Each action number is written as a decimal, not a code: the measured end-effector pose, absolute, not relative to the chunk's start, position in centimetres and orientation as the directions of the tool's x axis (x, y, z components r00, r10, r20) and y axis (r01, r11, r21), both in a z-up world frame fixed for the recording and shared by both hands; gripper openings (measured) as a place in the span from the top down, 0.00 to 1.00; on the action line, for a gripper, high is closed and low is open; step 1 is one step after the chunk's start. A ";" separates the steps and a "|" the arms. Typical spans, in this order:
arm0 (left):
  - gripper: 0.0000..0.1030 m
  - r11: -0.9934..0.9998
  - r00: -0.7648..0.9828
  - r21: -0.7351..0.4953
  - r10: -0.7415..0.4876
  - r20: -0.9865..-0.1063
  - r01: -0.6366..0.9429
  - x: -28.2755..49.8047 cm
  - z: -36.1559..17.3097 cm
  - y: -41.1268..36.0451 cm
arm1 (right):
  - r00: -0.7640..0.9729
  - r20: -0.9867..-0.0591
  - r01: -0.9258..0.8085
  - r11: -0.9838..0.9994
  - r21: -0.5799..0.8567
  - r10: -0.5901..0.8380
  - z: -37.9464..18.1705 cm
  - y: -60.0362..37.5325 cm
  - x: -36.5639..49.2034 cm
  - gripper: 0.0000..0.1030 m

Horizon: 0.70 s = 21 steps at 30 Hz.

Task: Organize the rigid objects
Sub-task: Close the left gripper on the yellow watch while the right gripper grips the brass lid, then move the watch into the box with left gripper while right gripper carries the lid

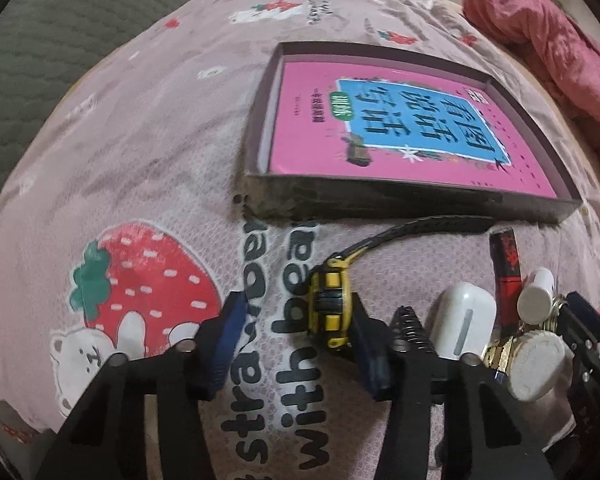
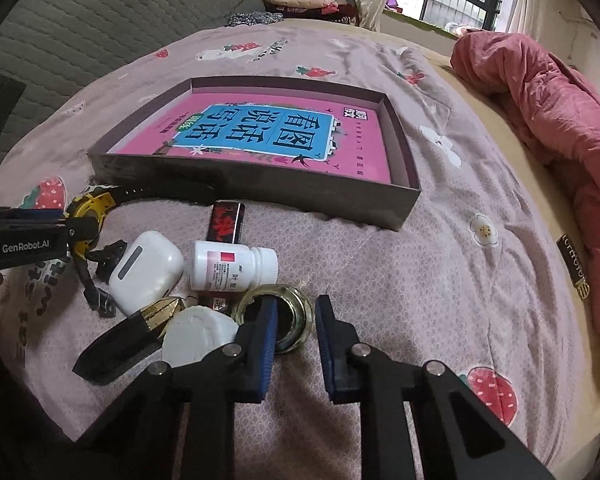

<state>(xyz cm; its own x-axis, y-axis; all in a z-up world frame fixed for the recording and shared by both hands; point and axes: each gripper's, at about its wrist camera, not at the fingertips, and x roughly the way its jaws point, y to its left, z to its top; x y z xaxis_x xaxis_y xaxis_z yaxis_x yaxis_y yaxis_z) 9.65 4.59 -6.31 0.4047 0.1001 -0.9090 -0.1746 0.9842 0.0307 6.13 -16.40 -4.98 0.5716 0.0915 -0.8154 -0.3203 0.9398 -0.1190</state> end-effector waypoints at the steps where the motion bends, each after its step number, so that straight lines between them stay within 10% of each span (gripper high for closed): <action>1: 0.60 0.986 0.403 0.040 0.104 -0.909 -0.163 9.7 -6.3 4.3 | 0.569 -0.817 -0.319 0.942 -0.107 0.100 -5.0 -16.5 6.2 0.84; 21: 0.81 0.982 0.422 -0.108 -0.032 -0.906 -0.158 9.6 -7.0 4.3 | 0.565 -0.797 -0.264 0.962 0.068 0.211 -4.0 -19.3 5.8 0.87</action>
<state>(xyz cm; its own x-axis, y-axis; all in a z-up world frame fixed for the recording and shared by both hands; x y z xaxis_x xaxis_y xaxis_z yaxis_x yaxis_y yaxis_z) 9.64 4.32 -6.97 0.4220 -0.0317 -0.9060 -0.1576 0.9816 -0.1078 5.83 -19.33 -4.00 0.5653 0.2112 -0.7974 -0.2641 0.9621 0.0676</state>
